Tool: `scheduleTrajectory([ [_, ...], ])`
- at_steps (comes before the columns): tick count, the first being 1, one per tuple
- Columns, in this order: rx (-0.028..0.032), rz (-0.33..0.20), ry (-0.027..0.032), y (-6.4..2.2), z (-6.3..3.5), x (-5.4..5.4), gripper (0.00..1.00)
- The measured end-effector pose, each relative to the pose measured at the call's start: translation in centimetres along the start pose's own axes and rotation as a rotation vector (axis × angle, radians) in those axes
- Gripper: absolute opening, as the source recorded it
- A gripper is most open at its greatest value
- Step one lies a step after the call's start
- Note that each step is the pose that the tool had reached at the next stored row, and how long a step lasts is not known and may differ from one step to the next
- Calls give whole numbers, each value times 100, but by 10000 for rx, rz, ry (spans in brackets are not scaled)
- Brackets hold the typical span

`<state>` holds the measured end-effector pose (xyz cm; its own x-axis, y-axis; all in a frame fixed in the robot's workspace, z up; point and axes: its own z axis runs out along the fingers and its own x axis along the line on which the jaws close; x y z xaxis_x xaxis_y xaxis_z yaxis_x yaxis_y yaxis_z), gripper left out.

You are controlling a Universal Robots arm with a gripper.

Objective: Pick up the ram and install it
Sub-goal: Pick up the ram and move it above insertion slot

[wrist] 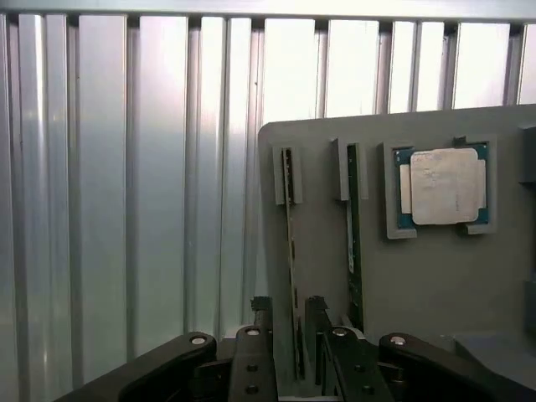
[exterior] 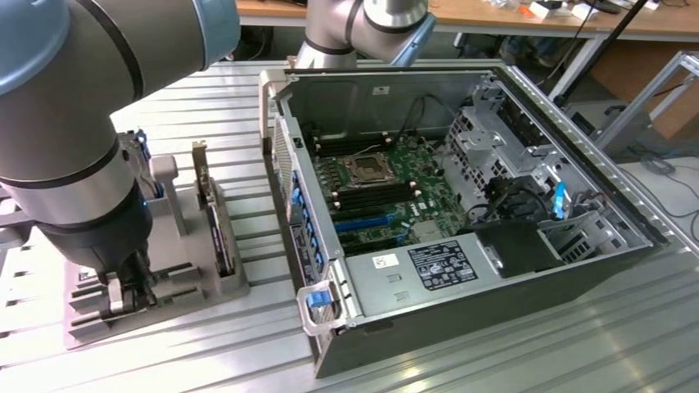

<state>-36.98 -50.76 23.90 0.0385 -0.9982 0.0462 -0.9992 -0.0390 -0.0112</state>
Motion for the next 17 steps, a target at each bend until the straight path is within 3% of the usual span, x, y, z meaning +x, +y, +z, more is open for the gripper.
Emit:
scheduleTrajectory([
  [10, 26, -532, -7, 129, 98, -5, 30],
  [17, 24, -531, -6, 135, 226, -13, 30],
])
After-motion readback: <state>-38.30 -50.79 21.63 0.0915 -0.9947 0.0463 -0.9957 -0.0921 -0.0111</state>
